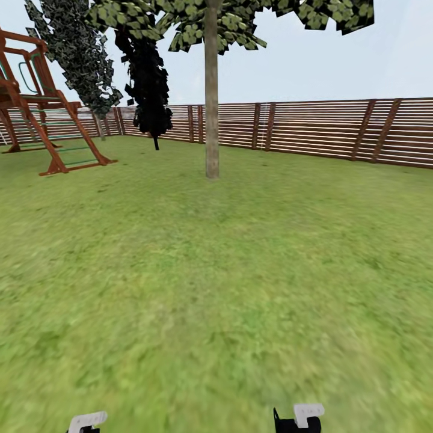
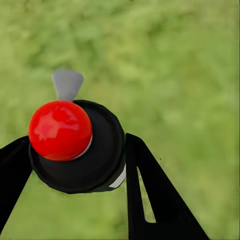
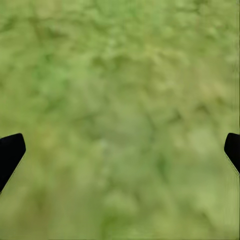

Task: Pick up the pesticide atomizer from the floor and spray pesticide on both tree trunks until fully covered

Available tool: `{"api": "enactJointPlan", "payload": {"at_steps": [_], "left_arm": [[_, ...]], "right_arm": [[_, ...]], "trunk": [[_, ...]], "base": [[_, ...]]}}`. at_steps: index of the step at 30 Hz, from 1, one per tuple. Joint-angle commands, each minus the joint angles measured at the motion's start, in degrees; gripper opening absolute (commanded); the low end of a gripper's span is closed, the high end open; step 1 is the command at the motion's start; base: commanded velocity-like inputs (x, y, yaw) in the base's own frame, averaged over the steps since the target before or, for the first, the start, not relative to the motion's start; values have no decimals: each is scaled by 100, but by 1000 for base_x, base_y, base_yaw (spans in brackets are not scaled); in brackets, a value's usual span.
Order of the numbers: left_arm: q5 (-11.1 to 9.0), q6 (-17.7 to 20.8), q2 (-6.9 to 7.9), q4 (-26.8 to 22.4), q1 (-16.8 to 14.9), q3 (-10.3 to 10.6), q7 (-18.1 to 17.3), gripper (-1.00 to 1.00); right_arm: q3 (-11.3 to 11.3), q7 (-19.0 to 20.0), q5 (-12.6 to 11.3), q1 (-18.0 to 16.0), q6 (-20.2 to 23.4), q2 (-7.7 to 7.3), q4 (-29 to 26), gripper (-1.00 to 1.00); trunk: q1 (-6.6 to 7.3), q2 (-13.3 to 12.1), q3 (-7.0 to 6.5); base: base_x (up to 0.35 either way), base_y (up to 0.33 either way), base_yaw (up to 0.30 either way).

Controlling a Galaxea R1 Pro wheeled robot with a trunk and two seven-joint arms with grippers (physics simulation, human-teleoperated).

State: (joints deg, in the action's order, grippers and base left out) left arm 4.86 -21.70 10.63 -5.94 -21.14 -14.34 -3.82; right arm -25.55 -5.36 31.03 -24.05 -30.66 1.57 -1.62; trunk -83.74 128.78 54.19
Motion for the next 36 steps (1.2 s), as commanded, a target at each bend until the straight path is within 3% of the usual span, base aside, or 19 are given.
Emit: {"api": "enactJointPlan", "payload": {"at_steps": [1, 36], "left_arm": [[50, -19, 0, 5, -4, -51, -22, -100], [50, -26, 0, 5, -4, -51, -22, -100]], "right_arm": [[-21, -44, 61, -3, -10, 4, 4, 100], [-20, -53, 61, -3, -10, 1, 4, 100]], "trunk": [[-3, 2, 5], [-3, 2, 5]], "base": [[342, 0, 0], [341, 0, 0]]}}
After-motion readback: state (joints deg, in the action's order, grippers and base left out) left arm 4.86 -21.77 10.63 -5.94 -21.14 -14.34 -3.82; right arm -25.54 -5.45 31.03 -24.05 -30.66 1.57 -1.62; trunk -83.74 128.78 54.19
